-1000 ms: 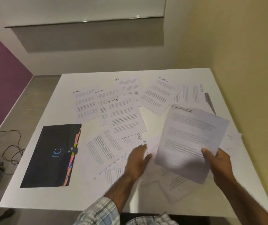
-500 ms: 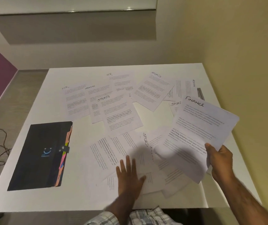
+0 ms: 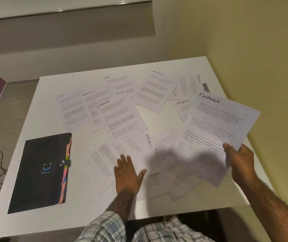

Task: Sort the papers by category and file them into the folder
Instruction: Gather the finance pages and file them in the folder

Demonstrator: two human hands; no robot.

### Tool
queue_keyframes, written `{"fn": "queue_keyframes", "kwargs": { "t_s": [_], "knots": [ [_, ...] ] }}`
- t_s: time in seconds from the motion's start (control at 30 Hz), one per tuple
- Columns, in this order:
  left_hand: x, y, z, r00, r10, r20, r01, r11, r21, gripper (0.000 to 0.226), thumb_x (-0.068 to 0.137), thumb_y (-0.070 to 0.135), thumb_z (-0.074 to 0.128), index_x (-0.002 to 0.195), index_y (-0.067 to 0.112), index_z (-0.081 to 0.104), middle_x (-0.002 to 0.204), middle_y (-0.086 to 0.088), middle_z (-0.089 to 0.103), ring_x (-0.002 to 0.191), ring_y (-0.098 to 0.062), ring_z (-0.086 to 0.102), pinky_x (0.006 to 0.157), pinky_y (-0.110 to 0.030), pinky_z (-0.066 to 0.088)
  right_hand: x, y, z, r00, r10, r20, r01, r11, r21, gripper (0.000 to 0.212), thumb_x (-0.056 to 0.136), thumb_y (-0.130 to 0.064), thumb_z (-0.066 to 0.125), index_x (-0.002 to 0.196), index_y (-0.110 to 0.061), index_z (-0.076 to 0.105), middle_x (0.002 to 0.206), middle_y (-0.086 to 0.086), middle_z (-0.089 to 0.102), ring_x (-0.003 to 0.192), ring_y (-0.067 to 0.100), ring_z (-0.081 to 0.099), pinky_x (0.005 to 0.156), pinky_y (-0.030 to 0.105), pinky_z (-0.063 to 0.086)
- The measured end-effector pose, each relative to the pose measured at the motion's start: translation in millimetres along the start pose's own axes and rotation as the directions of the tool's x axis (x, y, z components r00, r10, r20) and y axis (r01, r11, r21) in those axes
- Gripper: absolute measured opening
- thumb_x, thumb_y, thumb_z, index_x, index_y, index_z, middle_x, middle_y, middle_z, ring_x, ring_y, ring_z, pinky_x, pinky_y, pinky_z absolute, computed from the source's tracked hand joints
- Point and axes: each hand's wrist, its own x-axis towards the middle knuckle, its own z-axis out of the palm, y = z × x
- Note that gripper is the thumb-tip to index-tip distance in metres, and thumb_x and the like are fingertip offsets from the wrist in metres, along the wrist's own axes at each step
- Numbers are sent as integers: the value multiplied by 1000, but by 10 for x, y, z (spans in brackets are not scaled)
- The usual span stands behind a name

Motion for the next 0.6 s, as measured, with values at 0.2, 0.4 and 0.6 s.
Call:
{"fn": "queue_keyframes", "kwargs": {
  "t_s": [0.2,0.4,0.6],
  "knots": [
    [117,-50,-17,995,-99,23,99,995,16,110,90,76,40,159,8,-12,169,-16,-9,157,-35,-6,127,-52,2,-19,7,-50,1000,-17,-13,17,1000,-6,33,97,-12,64,130,-8,66,117,5,72,105,25,68,95,40,52],
    [167,-40,-16,995,-50,-83,60,990,126,89,97,63,43,160,8,12,156,-15,39,147,-37,31,124,-55,14,-18,-1,-84,999,-36,-28,36,999,-22,23,98,-11,64,120,-8,68,102,7,70,91,26,65,79,31,48],
    [186,-118,-13,982,123,-141,-89,969,230,34,96,37,58,122,15,62,107,-5,62,100,-27,59,106,-48,39,55,70,-126,999,-28,-19,27,999,-35,4,94,-18,66,98,-18,67,69,-4,65,68,21,59,79,37,48]
  ]
}}
